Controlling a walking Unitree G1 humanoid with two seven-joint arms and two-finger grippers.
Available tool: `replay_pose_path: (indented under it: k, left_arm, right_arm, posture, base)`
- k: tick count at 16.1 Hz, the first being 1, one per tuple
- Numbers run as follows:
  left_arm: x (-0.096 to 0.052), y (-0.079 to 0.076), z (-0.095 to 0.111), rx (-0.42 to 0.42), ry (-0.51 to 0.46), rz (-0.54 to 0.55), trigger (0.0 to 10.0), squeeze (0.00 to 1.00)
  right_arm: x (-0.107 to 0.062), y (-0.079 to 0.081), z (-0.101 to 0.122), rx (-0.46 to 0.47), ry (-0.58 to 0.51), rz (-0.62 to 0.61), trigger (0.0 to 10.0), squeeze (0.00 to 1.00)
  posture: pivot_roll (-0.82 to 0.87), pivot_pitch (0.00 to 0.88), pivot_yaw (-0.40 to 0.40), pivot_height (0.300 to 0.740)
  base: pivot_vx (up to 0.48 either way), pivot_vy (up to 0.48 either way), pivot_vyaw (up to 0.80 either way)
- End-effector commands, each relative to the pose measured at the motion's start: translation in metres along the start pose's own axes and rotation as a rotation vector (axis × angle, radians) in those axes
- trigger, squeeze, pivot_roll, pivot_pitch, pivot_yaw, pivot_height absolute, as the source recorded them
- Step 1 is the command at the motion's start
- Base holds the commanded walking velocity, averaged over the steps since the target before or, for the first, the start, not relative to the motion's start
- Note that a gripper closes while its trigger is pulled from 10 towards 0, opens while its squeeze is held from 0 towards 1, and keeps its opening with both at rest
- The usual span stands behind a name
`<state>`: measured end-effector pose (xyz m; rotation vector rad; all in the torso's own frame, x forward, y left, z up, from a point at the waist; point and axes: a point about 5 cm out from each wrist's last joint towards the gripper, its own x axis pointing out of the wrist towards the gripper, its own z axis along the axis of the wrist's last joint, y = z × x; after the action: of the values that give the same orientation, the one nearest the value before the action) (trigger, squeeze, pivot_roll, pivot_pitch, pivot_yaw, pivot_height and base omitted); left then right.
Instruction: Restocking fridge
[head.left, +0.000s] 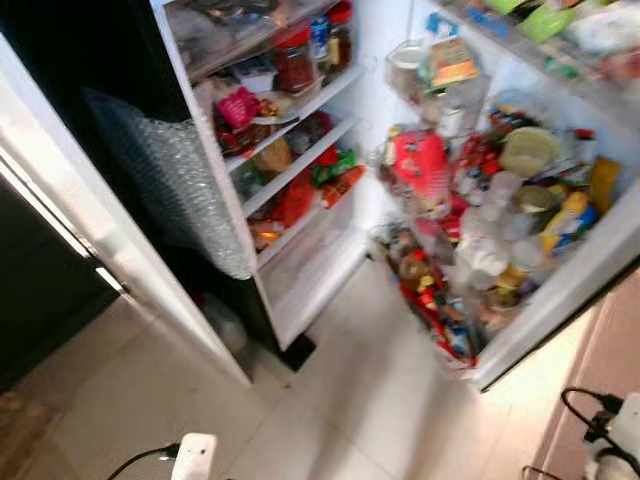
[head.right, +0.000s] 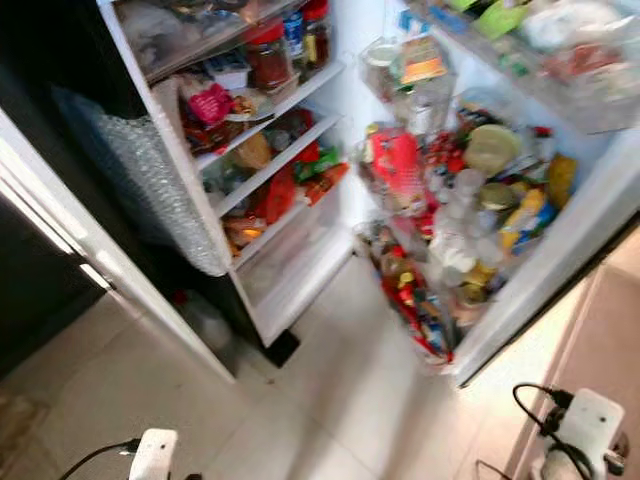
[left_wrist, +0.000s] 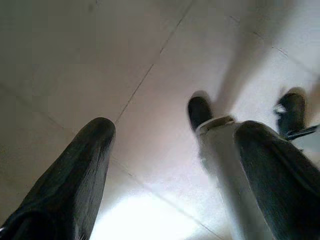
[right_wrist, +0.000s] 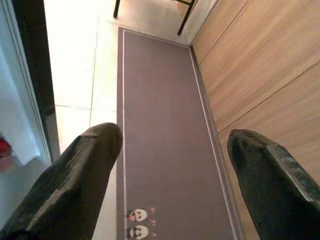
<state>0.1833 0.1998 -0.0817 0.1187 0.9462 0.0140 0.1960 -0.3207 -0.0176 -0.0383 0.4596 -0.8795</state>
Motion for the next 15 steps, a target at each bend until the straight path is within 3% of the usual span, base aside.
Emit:
replay_pose_path:
  k: [1,4,7,9,11,13,15]
  left_arm:
    - [-0.002,0.002,-0.009,0.004,0.033,0.001,10.0,0.0]
    - [-0.002,0.002,-0.009,0.009,0.033,0.0,10.0,0.0]
    - [-0.002,0.001,-0.009,0.02,0.035,-0.006,10.0,0.0]
    - [-0.002,0.002,-0.009,0.023,0.027,-0.005,10.0,0.0]
    - [-0.004,0.01,-0.013,0.02,0.028,0.01,10.0,0.0]
    - [-0.007,0.02,-0.025,0.008,0.06,0.032,10.0,0.0]
    - [-0.009,0.019,-0.033,0.008,0.074,0.031,10.0,0.0]
  right_arm:
    - [-0.01,0.002,-0.018,0.014,0.06,0.0,10.0,0.0]
    - [-0.005,-0.008,-0.009,0.067,0.003,-0.075,10.0,0.0]
    - [0.005,-0.013,0.015,0.113,-0.072,-0.115,10.0,0.0]
    - [0.01,-0.008,0.035,0.139,-0.153,-0.1,10.0,0.0]
    - [0.011,-0.001,0.062,0.106,-0.293,-0.068,10.0,0.0]
    - [0.012,0.006,0.076,0.129,-0.34,-0.058,10.0,0.0]
    - [0.011,0.012,0.083,0.148,-0.361,-0.067,10.0,0.0]
  posture:
    - [-0.11,0.115,0.064,0.74]
    - [-0.12,0.107,0.067,0.74]
    - [-0.12,0.095,0.071,0.74]
    - [-0.13,0.087,0.072,0.74]
    - [-0.12,0.084,0.071,0.74]
    - [-0.12,0.082,0.072,0.74]
    - [-0.12,0.088,0.069,0.74]
  base:
    - [0.0,0.0,0.0]
    - [0.0,0.0,0.0]
    - [0.0,0.0,0.0]
    - [0.0,0.0,0.0]
    - [0.0,0.0,0.0]
    - [0.0,0.0,0.0]
    - [0.0,0.0,0.0]
